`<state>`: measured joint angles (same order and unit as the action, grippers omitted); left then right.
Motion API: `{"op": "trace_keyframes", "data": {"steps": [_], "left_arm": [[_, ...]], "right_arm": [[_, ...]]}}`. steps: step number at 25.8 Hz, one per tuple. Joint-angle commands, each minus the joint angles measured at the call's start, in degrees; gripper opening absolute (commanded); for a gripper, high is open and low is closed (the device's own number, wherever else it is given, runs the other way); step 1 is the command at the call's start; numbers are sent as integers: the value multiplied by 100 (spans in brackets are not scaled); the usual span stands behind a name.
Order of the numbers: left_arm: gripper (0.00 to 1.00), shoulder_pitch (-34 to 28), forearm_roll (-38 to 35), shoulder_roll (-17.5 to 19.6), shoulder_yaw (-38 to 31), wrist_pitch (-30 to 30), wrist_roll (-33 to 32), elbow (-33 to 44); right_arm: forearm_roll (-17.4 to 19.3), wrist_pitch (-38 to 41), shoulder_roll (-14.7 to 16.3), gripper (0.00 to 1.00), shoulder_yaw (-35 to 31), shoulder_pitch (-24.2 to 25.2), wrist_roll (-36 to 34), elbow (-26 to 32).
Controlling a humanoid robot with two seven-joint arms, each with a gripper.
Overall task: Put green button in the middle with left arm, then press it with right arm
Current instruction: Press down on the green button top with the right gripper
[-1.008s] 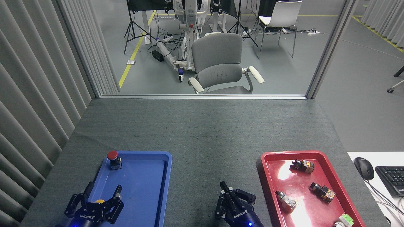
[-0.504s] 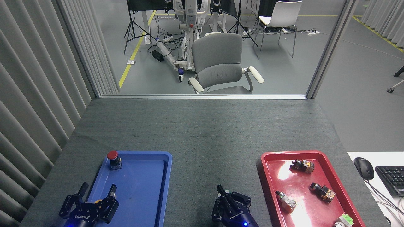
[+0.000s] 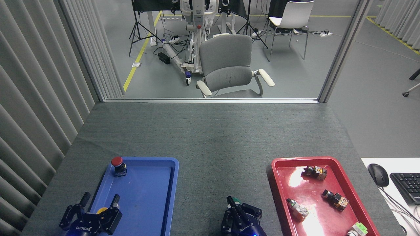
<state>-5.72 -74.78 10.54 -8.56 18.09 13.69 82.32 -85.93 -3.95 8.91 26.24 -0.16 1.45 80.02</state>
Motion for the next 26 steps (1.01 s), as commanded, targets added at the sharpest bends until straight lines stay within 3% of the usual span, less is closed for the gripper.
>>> {"op": "trace_keyframes", "data": {"steps": [1, 15, 18, 26], "left_arm": [[99, -8, -2, -8, 3, 1, 2, 3], [99, -8, -2, -8, 3, 1, 2, -5], [99, -8, -2, -8, 3, 1, 2, -5], [99, -8, 16, 1, -5, -16, 11, 3]], "right_arm": [[15, -18, 6, 3, 21, -10, 13, -110], [129, -97, -12, 3, 12, -45, -83, -39], [129, -97, -12, 3, 12, -63, -453, 22], [129, -97, -29, 3, -41, -72, -576, 189]]}}
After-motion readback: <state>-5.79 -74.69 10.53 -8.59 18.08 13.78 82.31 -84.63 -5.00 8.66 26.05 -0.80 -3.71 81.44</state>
